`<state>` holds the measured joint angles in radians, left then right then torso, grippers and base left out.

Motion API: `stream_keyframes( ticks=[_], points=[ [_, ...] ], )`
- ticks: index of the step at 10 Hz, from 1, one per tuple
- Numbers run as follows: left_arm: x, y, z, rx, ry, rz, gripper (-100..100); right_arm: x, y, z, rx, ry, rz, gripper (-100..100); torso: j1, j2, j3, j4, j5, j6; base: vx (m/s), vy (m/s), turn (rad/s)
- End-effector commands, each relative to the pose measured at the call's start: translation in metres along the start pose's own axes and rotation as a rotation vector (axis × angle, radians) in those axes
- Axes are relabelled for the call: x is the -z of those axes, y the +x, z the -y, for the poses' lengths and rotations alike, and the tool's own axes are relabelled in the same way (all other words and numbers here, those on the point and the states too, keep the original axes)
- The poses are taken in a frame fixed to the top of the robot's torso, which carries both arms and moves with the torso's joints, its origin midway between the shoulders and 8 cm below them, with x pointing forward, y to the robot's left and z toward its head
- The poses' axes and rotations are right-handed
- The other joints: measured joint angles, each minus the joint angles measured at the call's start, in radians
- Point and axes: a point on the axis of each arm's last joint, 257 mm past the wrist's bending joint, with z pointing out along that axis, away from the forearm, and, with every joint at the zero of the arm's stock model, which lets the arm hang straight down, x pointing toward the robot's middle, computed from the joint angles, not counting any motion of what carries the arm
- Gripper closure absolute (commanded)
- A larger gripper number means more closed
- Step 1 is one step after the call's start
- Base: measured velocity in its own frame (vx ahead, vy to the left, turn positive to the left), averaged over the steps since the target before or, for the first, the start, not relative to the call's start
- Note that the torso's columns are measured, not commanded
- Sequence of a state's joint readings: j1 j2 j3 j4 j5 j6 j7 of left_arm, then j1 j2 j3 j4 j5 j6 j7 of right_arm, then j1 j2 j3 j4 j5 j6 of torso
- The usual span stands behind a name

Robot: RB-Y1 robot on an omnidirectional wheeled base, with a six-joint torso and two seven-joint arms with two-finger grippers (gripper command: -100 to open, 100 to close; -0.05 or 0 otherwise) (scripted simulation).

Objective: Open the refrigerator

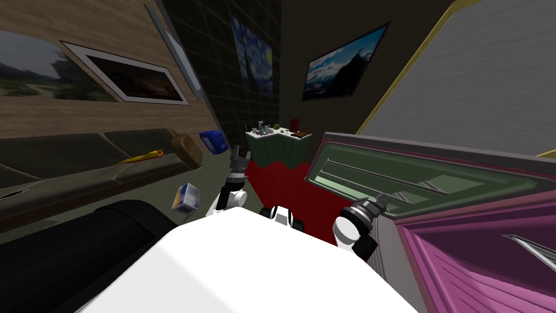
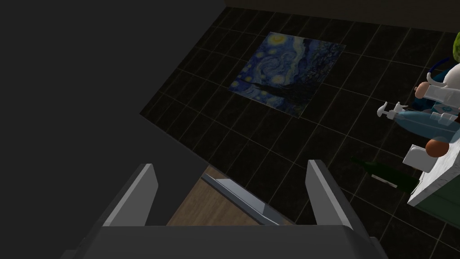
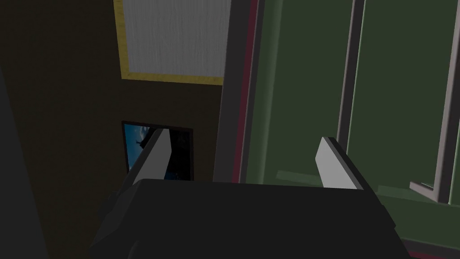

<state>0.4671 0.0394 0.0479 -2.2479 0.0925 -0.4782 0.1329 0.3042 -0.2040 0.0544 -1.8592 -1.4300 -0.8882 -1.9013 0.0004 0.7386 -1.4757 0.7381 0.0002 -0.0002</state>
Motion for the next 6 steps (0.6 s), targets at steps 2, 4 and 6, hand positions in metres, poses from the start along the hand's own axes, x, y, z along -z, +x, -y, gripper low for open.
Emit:
stream_keyframes(
  ticks=[2,4,6],
  points=[
    [0.0,0.0,0.0,0.0,0.0,0.0,0,-0.007,0.0,-0.021,-0.054,-0.034,0.025,-100,-0.001,0.0,0.0,0.0,0.0,0.0,0.029,0.054,-0.087],
    [0.0,0.0,0.0,0.0,0.0,0.0,0,-0.01,0.0,-0.031,-0.093,-0.052,0.035,-100,-0.001,0.0,0.0,0.0,0.0,0.0,0.031,0.054,-0.087],
    [0.0,0.0,0.0,0.0,0.0,0.0,0,-0.013,-0.001,-0.04,-0.13,-0.07,0.043,-100,0.0,-0.001,0.0,0.0,0.0,0.0,0.037,0.059,-0.069]
  ],
)
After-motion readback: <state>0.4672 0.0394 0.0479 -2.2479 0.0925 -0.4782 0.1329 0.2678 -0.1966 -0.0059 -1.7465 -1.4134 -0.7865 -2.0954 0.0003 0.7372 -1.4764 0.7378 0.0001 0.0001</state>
